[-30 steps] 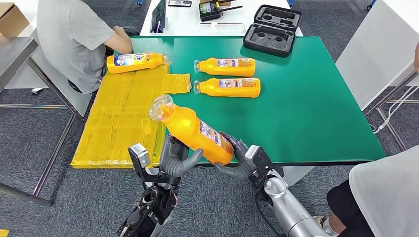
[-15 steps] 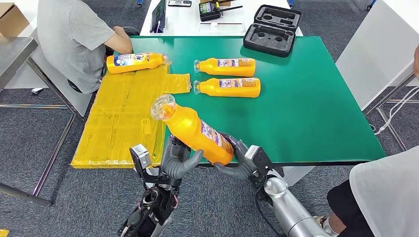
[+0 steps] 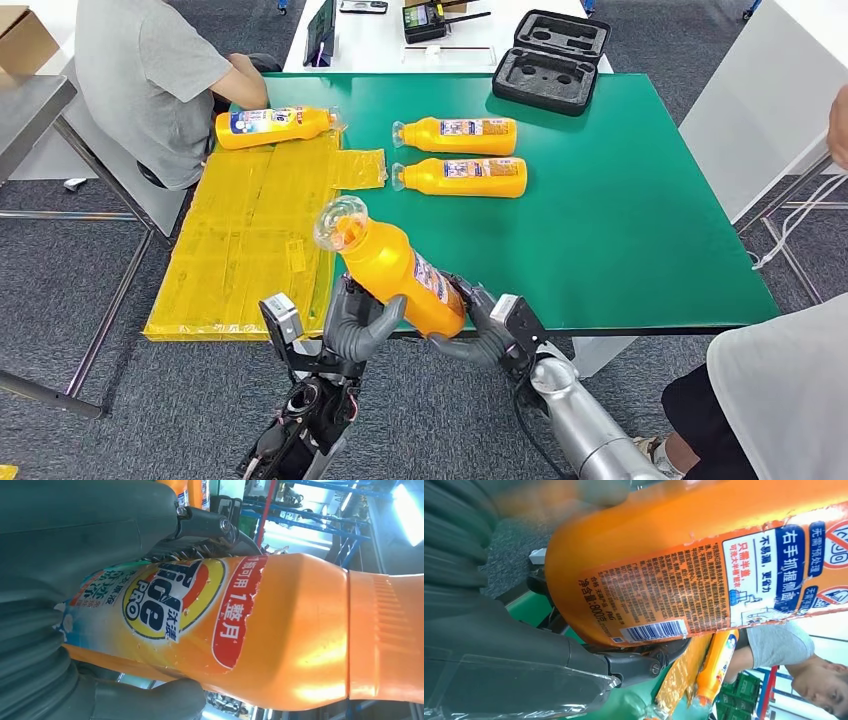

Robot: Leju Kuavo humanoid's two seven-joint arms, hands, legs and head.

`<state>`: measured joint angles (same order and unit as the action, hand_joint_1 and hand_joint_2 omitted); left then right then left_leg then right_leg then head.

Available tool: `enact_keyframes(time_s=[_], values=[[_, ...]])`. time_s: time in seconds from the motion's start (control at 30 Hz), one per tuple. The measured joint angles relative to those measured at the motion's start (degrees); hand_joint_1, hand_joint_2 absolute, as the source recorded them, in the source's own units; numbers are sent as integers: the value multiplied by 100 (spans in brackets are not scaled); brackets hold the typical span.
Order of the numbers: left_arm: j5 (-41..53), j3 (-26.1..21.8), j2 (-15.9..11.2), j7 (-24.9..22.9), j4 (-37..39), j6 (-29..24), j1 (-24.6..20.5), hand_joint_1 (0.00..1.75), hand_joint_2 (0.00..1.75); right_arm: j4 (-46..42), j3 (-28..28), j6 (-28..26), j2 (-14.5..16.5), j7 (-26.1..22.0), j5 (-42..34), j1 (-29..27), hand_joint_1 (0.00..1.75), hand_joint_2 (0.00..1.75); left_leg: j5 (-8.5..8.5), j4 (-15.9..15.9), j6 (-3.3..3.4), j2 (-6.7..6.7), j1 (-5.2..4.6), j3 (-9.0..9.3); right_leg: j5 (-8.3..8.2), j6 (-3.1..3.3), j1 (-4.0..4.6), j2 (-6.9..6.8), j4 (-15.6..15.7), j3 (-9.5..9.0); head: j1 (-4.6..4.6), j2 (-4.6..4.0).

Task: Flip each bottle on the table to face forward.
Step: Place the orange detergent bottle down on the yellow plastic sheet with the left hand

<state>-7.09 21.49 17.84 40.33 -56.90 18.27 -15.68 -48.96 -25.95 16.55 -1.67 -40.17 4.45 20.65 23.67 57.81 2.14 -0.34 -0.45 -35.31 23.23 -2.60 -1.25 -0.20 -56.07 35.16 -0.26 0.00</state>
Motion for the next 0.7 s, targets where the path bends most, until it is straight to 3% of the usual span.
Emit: enact_keyframes(time_s=[0.17, 0.2, 0.3, 0.33, 0.57, 0.7], values=[[80, -31, 0, 0, -89, -72, 23, 175, 175, 170, -64, -2, 43, 0, 27, 127, 175, 175, 0, 0, 0, 0, 0, 0, 0, 0, 0, 0, 0, 0, 0, 0], [90, -31, 0, 0, -103, -84, 26, 175, 175, 200, -82, -4, 47, 0, 28, 148, 155, 175, 0, 0, 0, -1, 0, 0, 0, 0, 0, 0, 0, 0, 0, 0], [112, -30, 0, 0, -139, -112, 37, 175, 175, 264, -116, -27, 56, -1, 27, 183, 27, 175, 0, 0, 0, -1, 0, 0, 0, 0, 0, 0, 0, 0, 0, 0], [135, -27, -1, -2, -159, -145, 42, 175, 175, 299, -126, -56, 62, -1, 31, 196, 3, 175, 0, 0, 0, 0, 0, 0, 0, 0, 0, 0, 0, 0, 0, 0], [409, 75, -27, -11, -378, -691, 88, 175, 175, 641, -145, -423, 126, 0, 75, 367, 0, 175, 0, 0, 0, 0, 0, 1, 0, 0, 0, 0, 0, 0, 0, 0], [704, 203, -135, -11, -593, -1574, 103, 175, 175, 753, -84, -743, 130, 0, 66, 398, 0, 175, 0, 0, 0, 0, 0, 1, 0, 0, 0, 0, 0, 1, 1, 0]])
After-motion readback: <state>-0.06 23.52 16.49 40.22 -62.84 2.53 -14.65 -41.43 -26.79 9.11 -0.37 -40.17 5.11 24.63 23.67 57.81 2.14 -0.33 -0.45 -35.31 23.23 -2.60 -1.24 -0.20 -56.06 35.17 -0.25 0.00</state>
